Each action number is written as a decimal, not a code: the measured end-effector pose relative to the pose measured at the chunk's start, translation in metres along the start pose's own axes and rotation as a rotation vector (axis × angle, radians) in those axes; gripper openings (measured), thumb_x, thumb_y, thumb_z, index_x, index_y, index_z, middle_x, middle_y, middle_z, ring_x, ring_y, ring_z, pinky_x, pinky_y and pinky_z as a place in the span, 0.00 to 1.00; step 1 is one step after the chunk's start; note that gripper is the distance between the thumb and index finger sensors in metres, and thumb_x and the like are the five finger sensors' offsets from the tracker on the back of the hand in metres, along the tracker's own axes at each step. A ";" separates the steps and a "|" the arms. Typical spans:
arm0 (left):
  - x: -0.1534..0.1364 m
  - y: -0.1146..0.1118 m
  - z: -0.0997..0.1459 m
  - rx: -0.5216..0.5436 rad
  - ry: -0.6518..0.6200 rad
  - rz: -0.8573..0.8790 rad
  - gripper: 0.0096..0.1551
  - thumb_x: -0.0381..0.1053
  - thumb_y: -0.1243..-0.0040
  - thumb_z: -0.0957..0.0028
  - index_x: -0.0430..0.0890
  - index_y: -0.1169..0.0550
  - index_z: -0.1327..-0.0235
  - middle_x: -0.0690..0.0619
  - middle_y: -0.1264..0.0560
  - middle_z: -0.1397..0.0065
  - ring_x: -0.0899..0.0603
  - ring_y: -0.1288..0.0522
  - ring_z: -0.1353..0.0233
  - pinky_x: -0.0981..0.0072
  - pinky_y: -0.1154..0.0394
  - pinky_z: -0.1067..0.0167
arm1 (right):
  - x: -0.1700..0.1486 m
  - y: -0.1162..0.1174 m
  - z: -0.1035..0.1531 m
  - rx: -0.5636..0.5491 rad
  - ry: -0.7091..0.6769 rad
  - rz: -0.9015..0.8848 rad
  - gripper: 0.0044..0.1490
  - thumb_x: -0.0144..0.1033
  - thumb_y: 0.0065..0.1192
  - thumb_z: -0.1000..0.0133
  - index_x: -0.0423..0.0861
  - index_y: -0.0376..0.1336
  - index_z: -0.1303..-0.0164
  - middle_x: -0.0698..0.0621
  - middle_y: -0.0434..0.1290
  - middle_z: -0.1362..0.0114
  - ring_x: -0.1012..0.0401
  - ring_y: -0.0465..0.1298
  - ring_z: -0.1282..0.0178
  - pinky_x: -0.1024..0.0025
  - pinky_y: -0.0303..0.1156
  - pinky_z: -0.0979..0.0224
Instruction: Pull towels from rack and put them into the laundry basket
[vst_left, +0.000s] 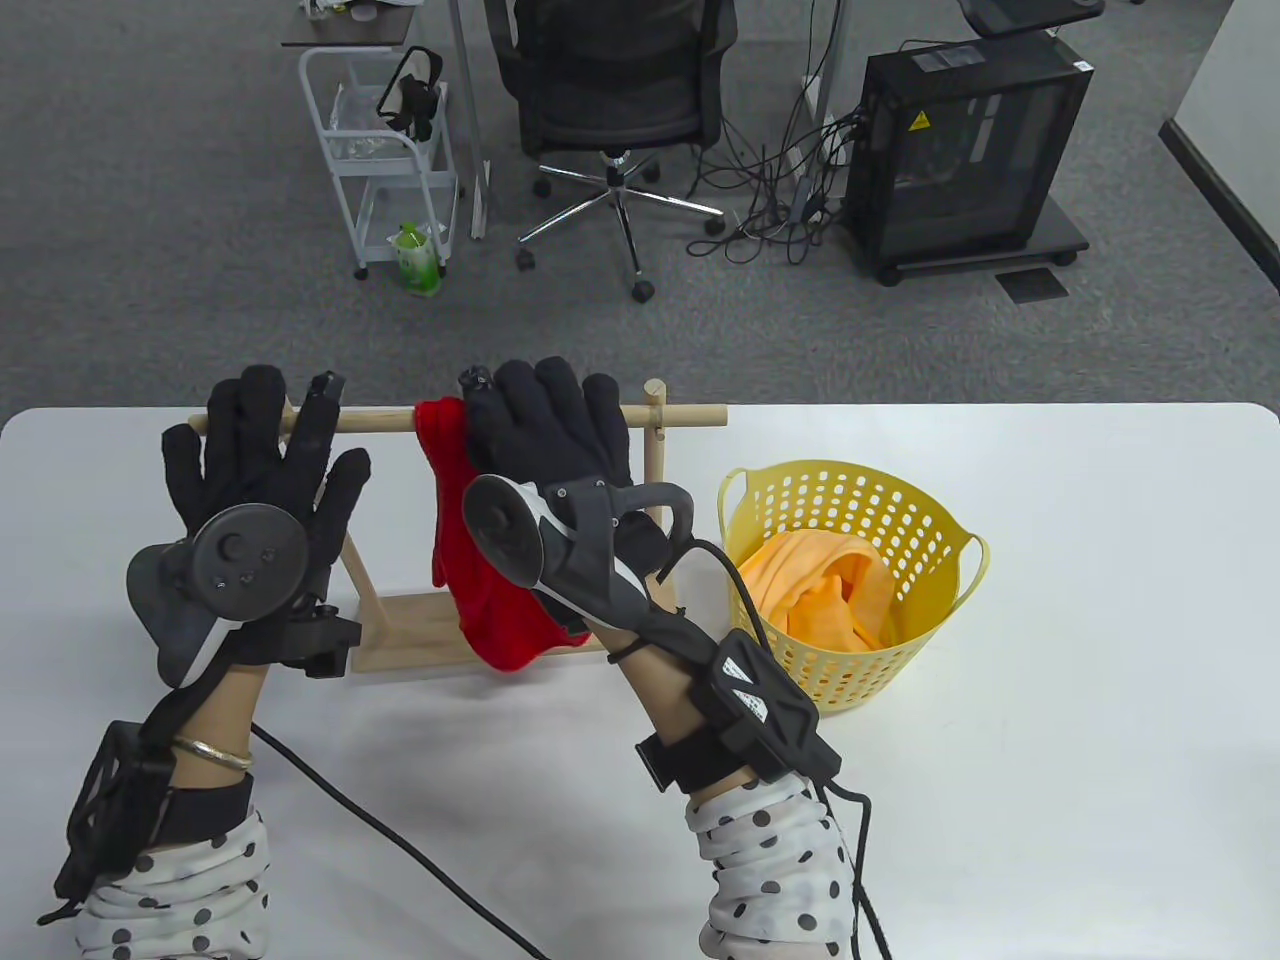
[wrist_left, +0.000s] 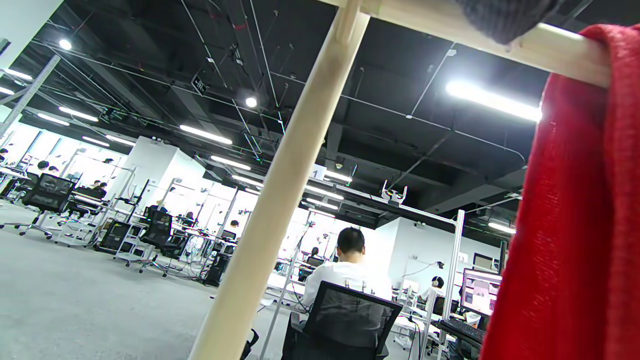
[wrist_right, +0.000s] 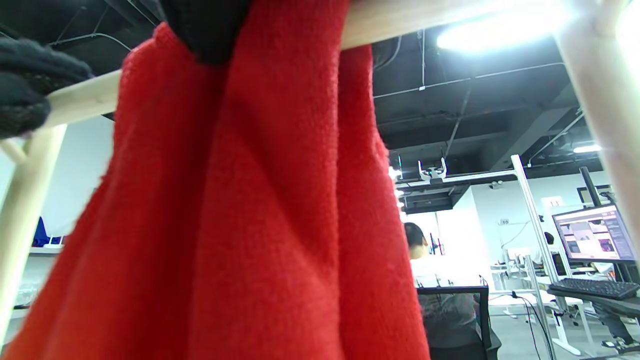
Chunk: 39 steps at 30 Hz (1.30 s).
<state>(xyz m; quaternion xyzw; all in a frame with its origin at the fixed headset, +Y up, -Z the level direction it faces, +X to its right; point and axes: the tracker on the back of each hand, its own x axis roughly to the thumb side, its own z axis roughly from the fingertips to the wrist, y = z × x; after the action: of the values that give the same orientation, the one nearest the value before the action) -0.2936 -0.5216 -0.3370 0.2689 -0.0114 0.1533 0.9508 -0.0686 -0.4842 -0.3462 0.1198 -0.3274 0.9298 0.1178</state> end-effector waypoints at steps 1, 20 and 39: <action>0.000 0.000 0.000 -0.001 0.001 0.000 0.37 0.68 0.53 0.33 0.67 0.40 0.09 0.56 0.52 0.05 0.47 0.57 0.07 0.44 0.68 0.12 | 0.000 -0.002 0.000 -0.011 0.000 -0.001 0.28 0.49 0.59 0.37 0.61 0.66 0.24 0.59 0.70 0.19 0.55 0.68 0.17 0.51 0.56 0.13; 0.000 -0.001 -0.002 -0.005 0.004 0.002 0.37 0.67 0.53 0.33 0.67 0.41 0.09 0.57 0.52 0.05 0.47 0.58 0.07 0.44 0.68 0.12 | -0.005 -0.044 0.003 -0.063 -0.022 -0.171 0.27 0.48 0.62 0.39 0.58 0.69 0.29 0.52 0.78 0.32 0.69 0.81 0.66 0.76 0.76 0.63; -0.001 -0.002 -0.001 -0.005 0.002 -0.001 0.37 0.68 0.53 0.33 0.68 0.41 0.08 0.57 0.53 0.04 0.47 0.59 0.07 0.44 0.68 0.12 | -0.013 -0.075 0.006 -0.078 -0.041 -0.399 0.32 0.41 0.51 0.34 0.59 0.56 0.16 0.51 0.57 0.13 0.64 0.74 0.22 0.71 0.71 0.18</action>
<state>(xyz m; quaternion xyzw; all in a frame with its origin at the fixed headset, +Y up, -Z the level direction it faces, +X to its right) -0.2937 -0.5228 -0.3385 0.2663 -0.0109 0.1532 0.9516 -0.0331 -0.4331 -0.3023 0.1966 -0.3356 0.8720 0.2973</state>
